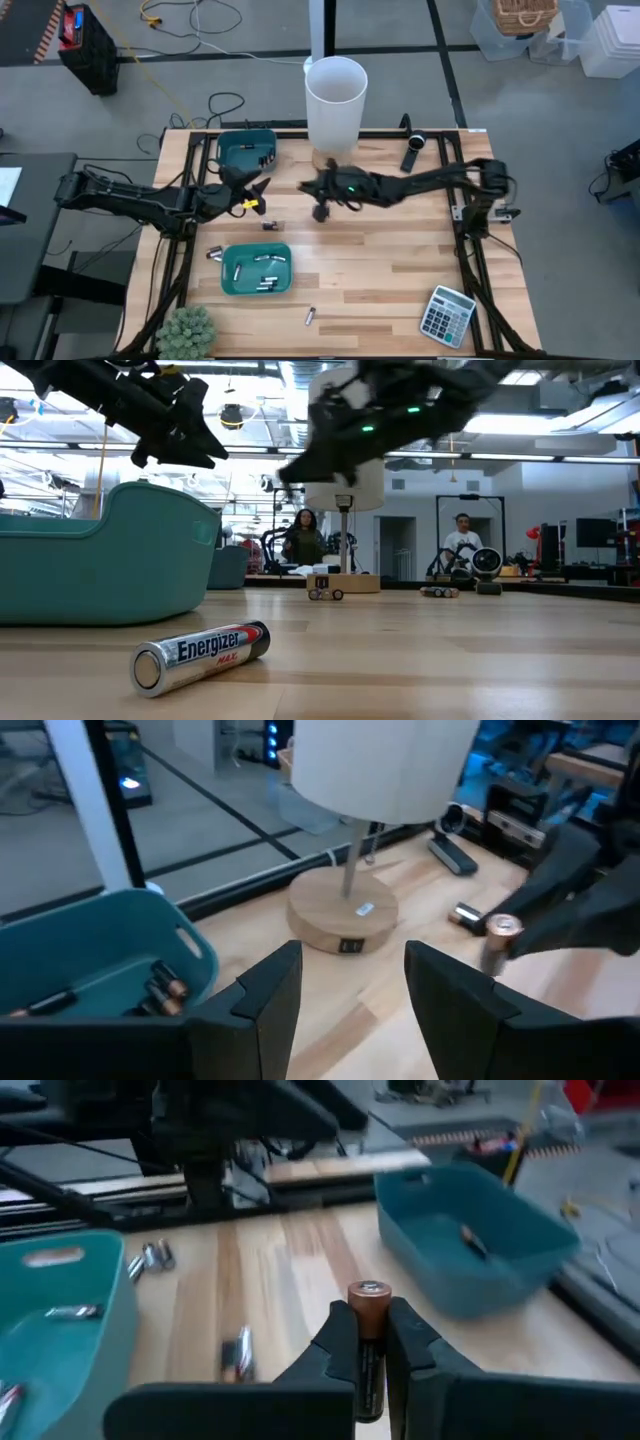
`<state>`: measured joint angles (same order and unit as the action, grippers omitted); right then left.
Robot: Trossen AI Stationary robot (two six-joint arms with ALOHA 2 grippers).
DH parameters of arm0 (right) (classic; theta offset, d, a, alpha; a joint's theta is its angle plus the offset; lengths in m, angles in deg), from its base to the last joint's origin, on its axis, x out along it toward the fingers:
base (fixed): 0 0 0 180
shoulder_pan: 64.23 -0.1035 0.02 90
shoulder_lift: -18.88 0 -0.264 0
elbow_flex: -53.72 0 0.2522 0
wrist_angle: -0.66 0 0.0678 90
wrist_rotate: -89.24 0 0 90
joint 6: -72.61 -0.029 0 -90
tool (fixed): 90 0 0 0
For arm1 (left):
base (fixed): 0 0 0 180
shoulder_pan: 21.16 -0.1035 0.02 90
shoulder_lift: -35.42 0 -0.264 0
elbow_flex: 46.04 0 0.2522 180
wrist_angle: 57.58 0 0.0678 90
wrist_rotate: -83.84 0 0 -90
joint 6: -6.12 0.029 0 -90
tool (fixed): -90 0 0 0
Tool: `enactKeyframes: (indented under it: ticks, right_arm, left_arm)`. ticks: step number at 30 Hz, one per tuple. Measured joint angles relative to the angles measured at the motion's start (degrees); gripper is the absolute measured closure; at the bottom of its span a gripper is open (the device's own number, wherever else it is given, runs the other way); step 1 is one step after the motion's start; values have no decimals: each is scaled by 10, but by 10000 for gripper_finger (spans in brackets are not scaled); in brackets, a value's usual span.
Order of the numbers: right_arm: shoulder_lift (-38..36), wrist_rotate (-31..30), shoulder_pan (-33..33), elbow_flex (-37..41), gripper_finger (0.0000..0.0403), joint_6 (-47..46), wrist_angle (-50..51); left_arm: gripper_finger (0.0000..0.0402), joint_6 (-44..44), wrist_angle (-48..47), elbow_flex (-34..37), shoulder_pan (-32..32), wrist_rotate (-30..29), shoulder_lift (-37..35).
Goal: Sort batteries
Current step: Put the black battery into the blue bin, then put the silver battery into the green bin
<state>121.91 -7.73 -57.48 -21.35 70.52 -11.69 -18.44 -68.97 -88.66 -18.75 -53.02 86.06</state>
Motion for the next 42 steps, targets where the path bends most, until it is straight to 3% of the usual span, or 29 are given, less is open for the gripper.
enactKeyframes:
  ticks: [4,9,16,26,33,42]
  right_arm:
    - [78,42,31,-119,383,36,16]
    - [175,90,70,-280,383,52,108]
    - [287,104,109,-476,382,61,257]
    - [382,108,126,-675,382,66,355]
    - [426,107,131,-734,369,66,351]
    - [426,74,136,-733,238,66,341]
  left_arm:
    - [229,2,-7,0,0,-10,0]
    - [229,1,-9,0,0,-13,-4]
    - [229,22,-13,0,-16,-27,-49]
    - [229,93,-13,0,-60,-23,-112]
    - [229,68,-42,0,-97,54,-110]
    - [229,47,-57,0,-99,58,-86]
